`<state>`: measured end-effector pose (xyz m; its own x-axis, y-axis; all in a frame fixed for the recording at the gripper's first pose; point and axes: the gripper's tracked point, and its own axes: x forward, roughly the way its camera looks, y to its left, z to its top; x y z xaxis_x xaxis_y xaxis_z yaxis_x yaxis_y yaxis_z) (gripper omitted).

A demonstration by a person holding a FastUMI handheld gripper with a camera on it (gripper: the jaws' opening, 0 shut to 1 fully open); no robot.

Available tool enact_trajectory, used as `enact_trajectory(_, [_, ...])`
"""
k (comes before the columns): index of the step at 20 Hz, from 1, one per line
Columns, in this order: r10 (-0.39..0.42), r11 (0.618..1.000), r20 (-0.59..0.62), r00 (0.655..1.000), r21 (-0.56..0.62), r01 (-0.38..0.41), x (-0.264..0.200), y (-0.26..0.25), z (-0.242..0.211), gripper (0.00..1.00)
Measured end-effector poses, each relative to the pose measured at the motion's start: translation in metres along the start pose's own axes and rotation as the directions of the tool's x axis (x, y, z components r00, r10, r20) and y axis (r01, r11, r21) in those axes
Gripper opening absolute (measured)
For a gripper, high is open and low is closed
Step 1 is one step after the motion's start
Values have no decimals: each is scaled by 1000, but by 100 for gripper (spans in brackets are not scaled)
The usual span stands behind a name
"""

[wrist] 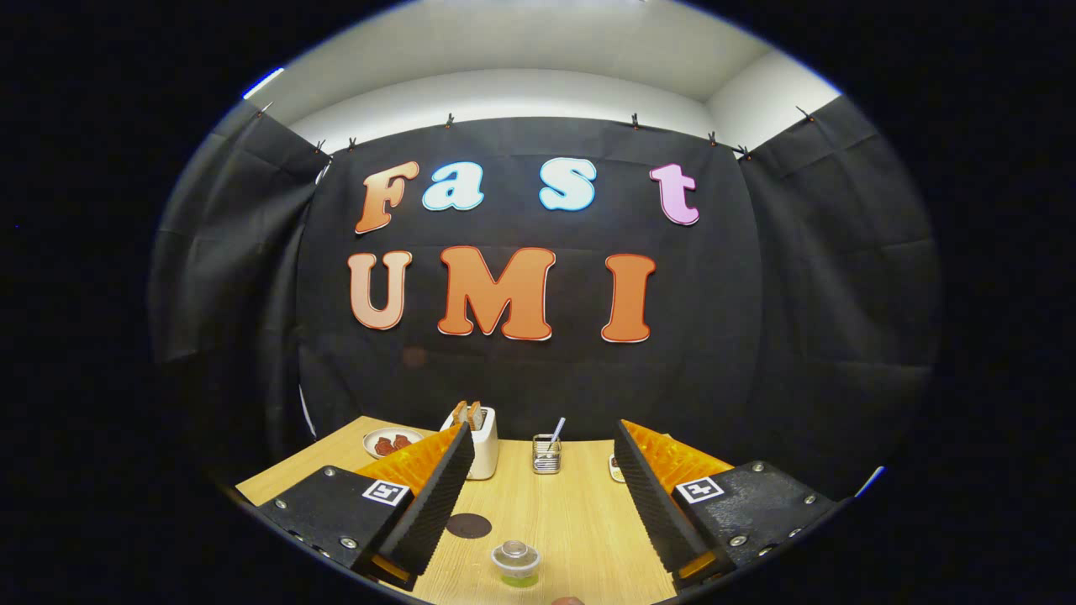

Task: Take the bottle from table, then pour the juice into the cup, finally place the bottle on the coaster

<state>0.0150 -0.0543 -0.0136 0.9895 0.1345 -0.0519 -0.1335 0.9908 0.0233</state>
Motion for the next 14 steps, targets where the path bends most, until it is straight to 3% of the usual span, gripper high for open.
enact_trajectory(7, [75, 996, -12, 997, 43, -74, 13, -21, -5, 99])
enact_trajectory(14, [12, 998, -6, 1000, 57, -12, 11, -5, -37, 99])
